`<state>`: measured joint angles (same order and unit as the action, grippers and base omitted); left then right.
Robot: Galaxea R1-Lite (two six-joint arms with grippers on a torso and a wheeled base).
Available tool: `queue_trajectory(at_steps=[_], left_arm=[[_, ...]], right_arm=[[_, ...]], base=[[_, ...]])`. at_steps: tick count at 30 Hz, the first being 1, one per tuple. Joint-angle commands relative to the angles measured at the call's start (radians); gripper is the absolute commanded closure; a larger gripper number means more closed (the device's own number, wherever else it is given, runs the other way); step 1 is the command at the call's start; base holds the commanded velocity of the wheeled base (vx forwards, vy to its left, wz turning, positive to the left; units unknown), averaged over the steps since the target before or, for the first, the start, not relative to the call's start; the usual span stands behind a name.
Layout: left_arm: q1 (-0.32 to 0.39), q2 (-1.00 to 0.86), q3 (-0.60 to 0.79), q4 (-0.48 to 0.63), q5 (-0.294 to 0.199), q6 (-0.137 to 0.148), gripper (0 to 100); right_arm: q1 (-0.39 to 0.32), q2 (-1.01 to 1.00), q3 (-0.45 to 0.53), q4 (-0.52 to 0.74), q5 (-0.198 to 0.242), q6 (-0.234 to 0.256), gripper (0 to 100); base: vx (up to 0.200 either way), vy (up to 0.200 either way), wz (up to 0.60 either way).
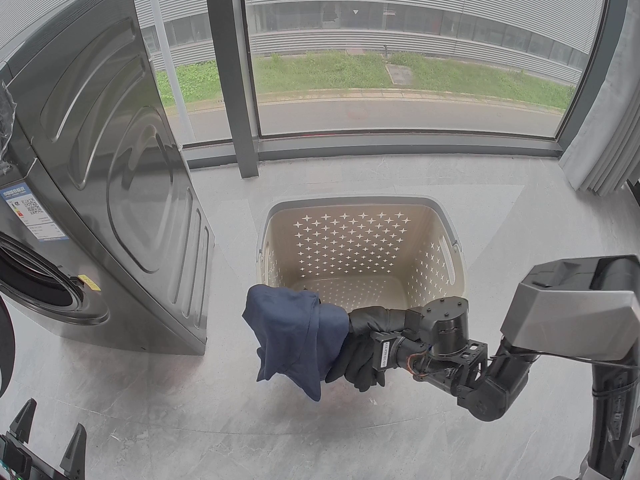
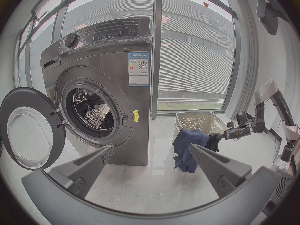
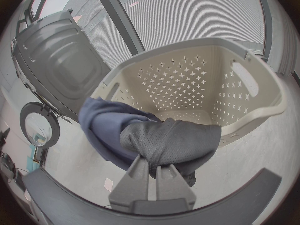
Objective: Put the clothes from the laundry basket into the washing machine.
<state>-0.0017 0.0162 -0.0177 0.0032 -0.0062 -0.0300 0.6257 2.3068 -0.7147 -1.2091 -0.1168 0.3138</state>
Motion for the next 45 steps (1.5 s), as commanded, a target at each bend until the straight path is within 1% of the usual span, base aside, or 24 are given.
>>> queue_trajectory(at_steps=[1, 4, 5, 6, 9, 11, 13, 14, 15, 16, 17, 20, 23, 35, 39, 45], left_arm=[[0.0, -0.013, 0.016, 0.0, 0.0, 0.001, 0], [0.0, -0.013, 0.016, 0.0, 0.0, 0.001, 0], [0.0, -0.013, 0.016, 0.0, 0.0, 0.001, 0], [0.0, -0.013, 0.016, 0.0, 0.0, 0.004, 0], [0.0, -0.013, 0.016, 0.0, 0.0, 0.009, 0], [0.0, -0.013, 0.016, 0.0, -0.001, 0.012, 0], [0.0, -0.013, 0.016, 0.0, -0.003, 0.019, 0], [0.0, -0.013, 0.016, 0.0, -0.005, 0.024, 0], [0.0, -0.013, 0.016, 0.0, -0.006, 0.025, 0], [0.0, -0.013, 0.016, 0.0, -0.006, 0.028, 0], [0.0, -0.013, 0.016, 0.0, -0.009, 0.032, 0], [0.0, -0.013, 0.016, 0.0, -0.008, 0.027, 0], [0.0, -0.013, 0.016, 0.0, -0.011, 0.032, 0], [-0.001, -0.013, 0.016, 0.0, -0.012, 0.027, 0], [-0.001, -0.013, 0.016, 0.0, -0.012, 0.027, 0], [-0.001, -0.013, 0.016, 0.0, -0.012, 0.028, 0]], right_arm=[[0.028, -0.282, 0.184, -0.063, 0.0, 0.016, 100], [0.028, -0.382, 0.245, -0.145, 0.009, 0.014, 100], [0.028, -0.386, 0.247, -0.15, 0.011, 0.013, 100], [0.029, -0.44, 0.274, -0.188, 0.022, 0.014, 100], [0.045, -0.512, 0.313, -0.219, 0.031, 0.014, 100], [0.095, -0.561, 0.359, -0.248, 0.031, 0.016, 100], [0.114, -0.567, 0.379, -0.262, 0.029, -0.004, 100], [0.118, -0.569, 0.38, -0.267, 0.029, -0.032, 100], [0.118, -0.573, 0.383, -0.268, 0.029, -0.073, 100], [0.118, -0.581, 0.385, -0.268, 0.031, -0.104, 100], [0.117, -0.592, 0.385, -0.268, 0.032, -0.125, 100], [0.117, -0.607, 0.377, -0.268, 0.042, -0.137, 100], [0.114, -0.612, 0.37, -0.27, 0.06, -0.137, 100], [0.117, -0.613, 0.356, -0.273, 0.057, -0.131, 100], [0.117, -0.603, 0.343, -0.334, 0.057, -0.131, 100], [0.129, -0.599, 0.337, -0.336, 0.051, -0.131, 100]], base=[[0.0, 0.0, 0.0], [0.0, 0.0, 0.0], [0.0, 0.0, 0.0], [0.0, 0.0, 0.0], [0.0, 0.0, 0.0], [0.0, 0.0, 0.0], [0.0, 0.0, 0.0], [0.0, 0.0, 0.0], [0.0, 0.0, 0.0], [0.0, 0.0, 0.0], [0.0, 0.0, 0.0], [-0.2, 0.0, 0.0], [-0.2, 0.0, 0.0], [-0.2, 0.0, 0.0], [-0.2, 0.0, 0.0], [-0.167, 0.0, 0.0]])
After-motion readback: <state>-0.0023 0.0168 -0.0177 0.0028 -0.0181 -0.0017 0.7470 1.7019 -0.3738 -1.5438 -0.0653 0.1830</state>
